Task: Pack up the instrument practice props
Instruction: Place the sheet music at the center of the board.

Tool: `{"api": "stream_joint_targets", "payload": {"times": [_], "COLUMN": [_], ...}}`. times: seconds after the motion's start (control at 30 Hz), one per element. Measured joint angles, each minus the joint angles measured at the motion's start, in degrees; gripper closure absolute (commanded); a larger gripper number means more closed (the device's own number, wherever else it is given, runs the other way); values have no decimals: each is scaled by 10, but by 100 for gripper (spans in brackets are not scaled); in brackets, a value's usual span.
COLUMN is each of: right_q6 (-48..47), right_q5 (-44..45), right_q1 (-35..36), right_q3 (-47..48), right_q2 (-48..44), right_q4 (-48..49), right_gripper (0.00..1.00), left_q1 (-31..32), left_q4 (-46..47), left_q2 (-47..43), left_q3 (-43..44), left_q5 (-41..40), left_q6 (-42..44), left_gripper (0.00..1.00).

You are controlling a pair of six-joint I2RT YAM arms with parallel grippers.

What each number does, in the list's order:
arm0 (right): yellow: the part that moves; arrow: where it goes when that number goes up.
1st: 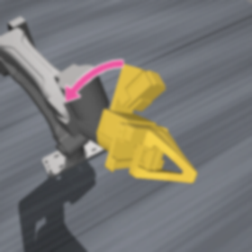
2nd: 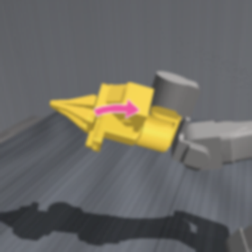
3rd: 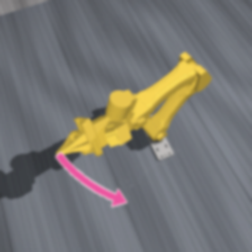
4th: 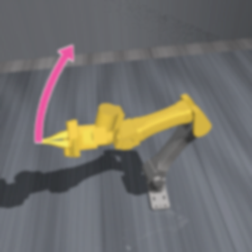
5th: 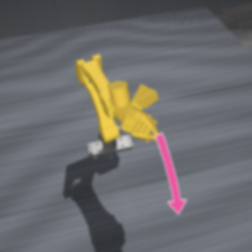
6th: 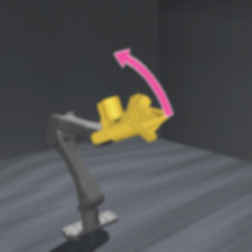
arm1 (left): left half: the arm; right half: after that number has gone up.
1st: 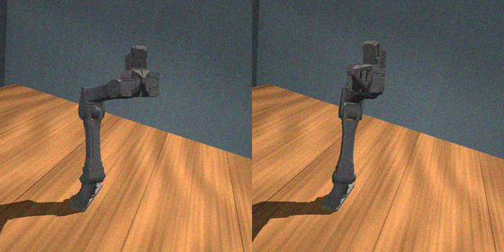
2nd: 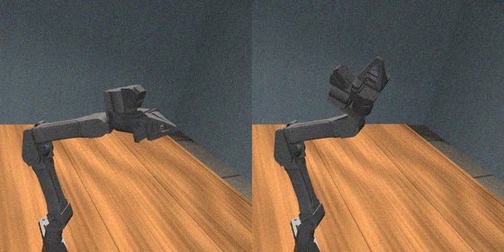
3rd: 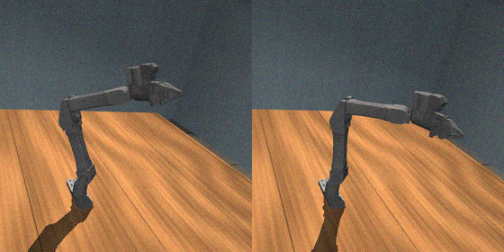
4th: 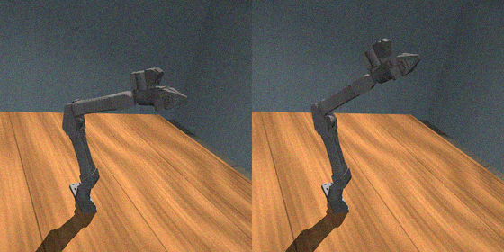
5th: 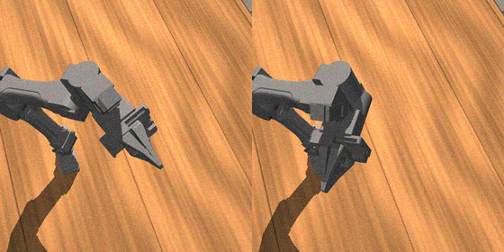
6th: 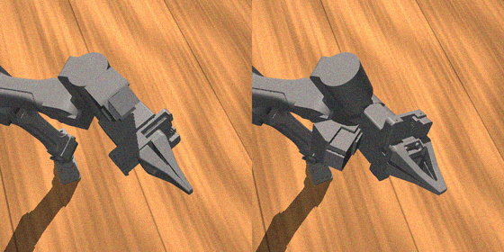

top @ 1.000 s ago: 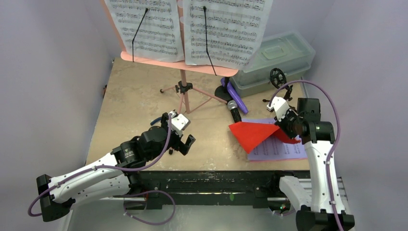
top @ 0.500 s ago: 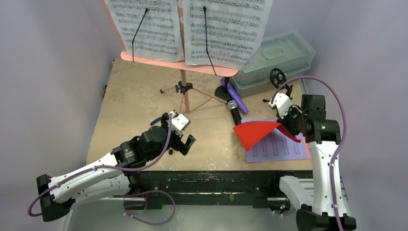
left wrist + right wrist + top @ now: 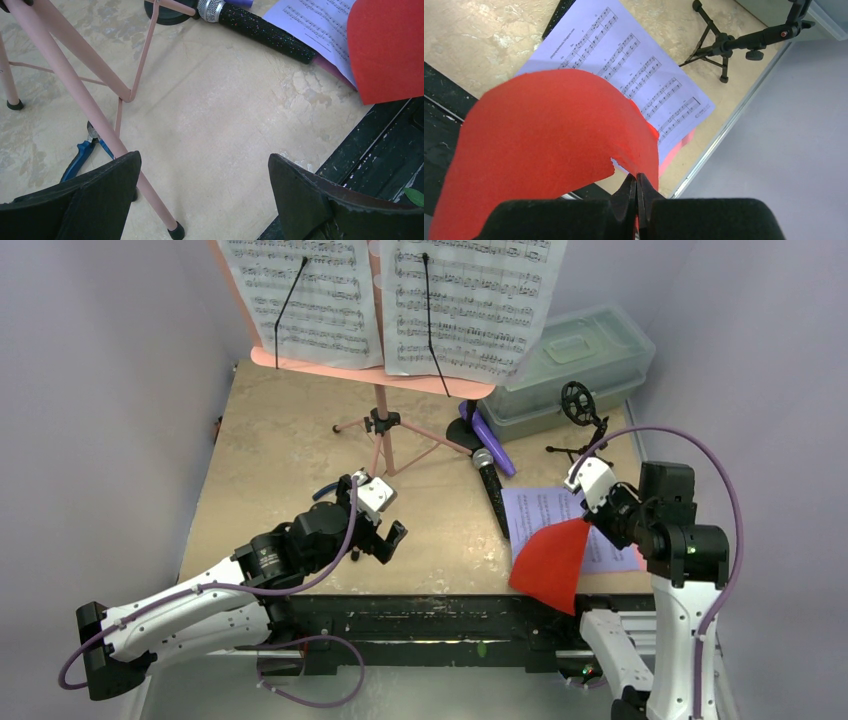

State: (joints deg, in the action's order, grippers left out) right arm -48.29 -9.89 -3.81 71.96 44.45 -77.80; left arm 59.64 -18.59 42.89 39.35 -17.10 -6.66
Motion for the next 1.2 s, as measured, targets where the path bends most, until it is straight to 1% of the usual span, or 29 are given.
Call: {"api": "stream_joint_targets", "payload": {"times": [0.2,0.33,0.47,0.67,0.77,0.83,1.0,1.2], "right_q6": [-5,-6,5,40,56,66,85,103], "right_q5": [15,35,61,75,77,79,80,90], "right_q1": [0,0,0,0,0,0,0,0], "right_q3": [-29,-66,-78,-62,-61,-61,-80,-129], "right_q2": [-8,19,75,164,195,213,228,226], "right_q4": [-7,9,64,162,207,237,308,375], "right_gripper": [100,100,100,100,95,94,93,93], "left_q1": [0,0,0,0,0,0,0,0], "left_q4": [0,0,0,0,0,0,0,0], "left_q2": [0,2,2,2,2,2,2,5], "left_q3": [0,0,0,0,0,0,0,0], "left_q5": [2,3,4,4,4,4,4,4], "left_q6": [0,0,0,0,0,0,0,0], "left_gripper": [2,1,2,1,1,2,1,1]}}
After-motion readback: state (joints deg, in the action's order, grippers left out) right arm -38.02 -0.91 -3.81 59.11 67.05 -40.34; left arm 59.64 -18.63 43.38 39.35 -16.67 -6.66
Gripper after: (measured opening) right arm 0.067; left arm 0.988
